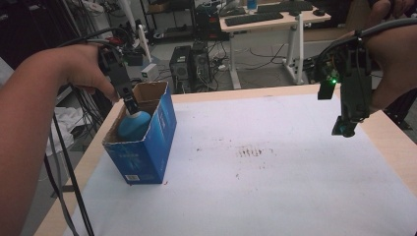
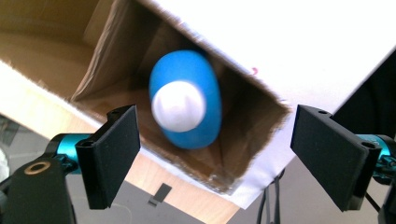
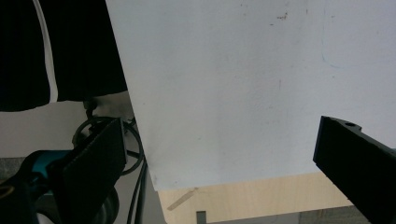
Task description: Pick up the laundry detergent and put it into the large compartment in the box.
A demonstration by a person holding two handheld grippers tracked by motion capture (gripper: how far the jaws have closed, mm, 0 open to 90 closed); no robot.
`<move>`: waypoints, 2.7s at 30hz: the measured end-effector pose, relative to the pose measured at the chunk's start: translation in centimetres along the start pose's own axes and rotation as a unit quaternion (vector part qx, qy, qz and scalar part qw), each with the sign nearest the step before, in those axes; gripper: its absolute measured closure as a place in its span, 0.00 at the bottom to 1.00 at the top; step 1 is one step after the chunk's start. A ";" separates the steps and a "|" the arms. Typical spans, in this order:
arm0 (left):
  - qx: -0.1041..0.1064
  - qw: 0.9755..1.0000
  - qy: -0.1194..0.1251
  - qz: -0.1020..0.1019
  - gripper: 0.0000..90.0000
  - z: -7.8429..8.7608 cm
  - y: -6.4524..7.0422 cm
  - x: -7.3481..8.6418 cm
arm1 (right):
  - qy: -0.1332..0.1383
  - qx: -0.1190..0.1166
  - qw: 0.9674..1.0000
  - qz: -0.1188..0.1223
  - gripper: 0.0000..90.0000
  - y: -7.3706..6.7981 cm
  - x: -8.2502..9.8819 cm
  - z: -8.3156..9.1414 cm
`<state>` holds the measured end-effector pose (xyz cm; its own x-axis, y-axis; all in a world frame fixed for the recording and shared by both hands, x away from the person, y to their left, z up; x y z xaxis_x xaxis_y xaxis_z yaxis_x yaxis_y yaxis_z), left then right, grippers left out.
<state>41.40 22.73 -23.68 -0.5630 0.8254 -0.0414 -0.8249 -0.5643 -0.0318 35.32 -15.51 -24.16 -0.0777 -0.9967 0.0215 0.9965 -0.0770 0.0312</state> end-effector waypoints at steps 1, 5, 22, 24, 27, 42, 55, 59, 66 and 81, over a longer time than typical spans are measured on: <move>-0.001 1.000 0.003 -0.013 0.16 0.3 0.4 -0.3 | 0.000 0.000 1.000 0.000 0.02 0.0 0.0 0.0; 0.001 1.000 0.003 -0.028 0.13 0.5 1.2 -0.7 | 0.000 -0.001 1.000 0.000 0.02 0.1 -0.1 -0.1; 0.008 0.993 -0.003 -0.115 0.03 -0.3 4.7 -3.9 | -0.001 -0.004 1.000 0.001 0.02 0.1 -0.3 -0.2; 0.009 0.992 -0.003 -0.122 0.03 -0.5 4.9 -4.3 | -0.003 -0.004 1.000 -0.001 0.02 0.1 -0.2 -0.2; 0.011 0.992 -0.004 -0.127 0.03 -0.7 5.2 -4.5 | -0.002 -0.004 1.000 0.000 0.02 0.2 -0.2 -0.2; 0.025 0.979 -0.007 -0.205 0.02 -2.8 8.8 -7.4 | -0.006 -0.008 1.000 0.003 0.02 0.5 -0.7 -0.6; 0.026 0.973 0.005 -0.230 0.02 -4.4 9.8 -8.6 | -0.005 -0.009 1.000 0.007 0.02 0.6 -1.2 -0.4; 0.029 0.971 0.007 -0.238 0.02 -4.9 10.0 -9.1 | -0.004 -0.005 1.000 0.008 0.02 0.8 -1.2 -0.1; 0.031 0.970 0.009 -0.240 0.02 -5.0 10.3 -9.3 | -0.004 -0.005 1.000 0.003 0.02 0.8 -1.0 0.1; 0.030 0.971 0.012 -0.238 0.02 -5.1 10.2 -9.1 | -0.001 -0.004 1.000 0.008 0.02 0.8 -1.0 0.3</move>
<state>38.35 9.35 -28.70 -0.1163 0.9914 -0.0598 -0.9932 -0.1162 0.0054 36.15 -14.52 -23.90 -0.0616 -0.9978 0.0248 0.9979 -0.0610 0.0230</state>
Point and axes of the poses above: each handheld gripper's, and its own axes: z roughly backward along the jaws, x roughly out of its underside, y roughly to its right, the point moved 4 cm from there along -z, roughly forward along the jaws
